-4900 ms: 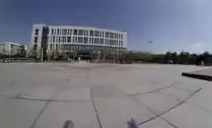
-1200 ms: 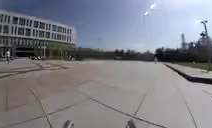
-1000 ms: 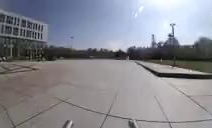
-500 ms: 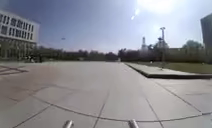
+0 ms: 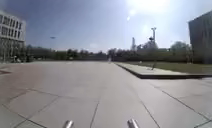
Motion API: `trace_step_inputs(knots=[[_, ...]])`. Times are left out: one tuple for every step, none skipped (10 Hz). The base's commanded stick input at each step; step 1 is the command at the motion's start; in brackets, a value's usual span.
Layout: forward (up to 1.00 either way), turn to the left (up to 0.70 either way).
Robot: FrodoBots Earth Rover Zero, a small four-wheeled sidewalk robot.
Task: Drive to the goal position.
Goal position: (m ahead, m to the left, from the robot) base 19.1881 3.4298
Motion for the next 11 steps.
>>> trace_step_inputs(knots=[[1.0,0.0],[1.0,0.0],[1.0,0.0],[1.0,0.0],[1.0,0.05],[1.0,0.12],[1.0,0.4],[1.0,0.4],[1.0,0.4],[1.0,0.35],[1.0,0.18]])
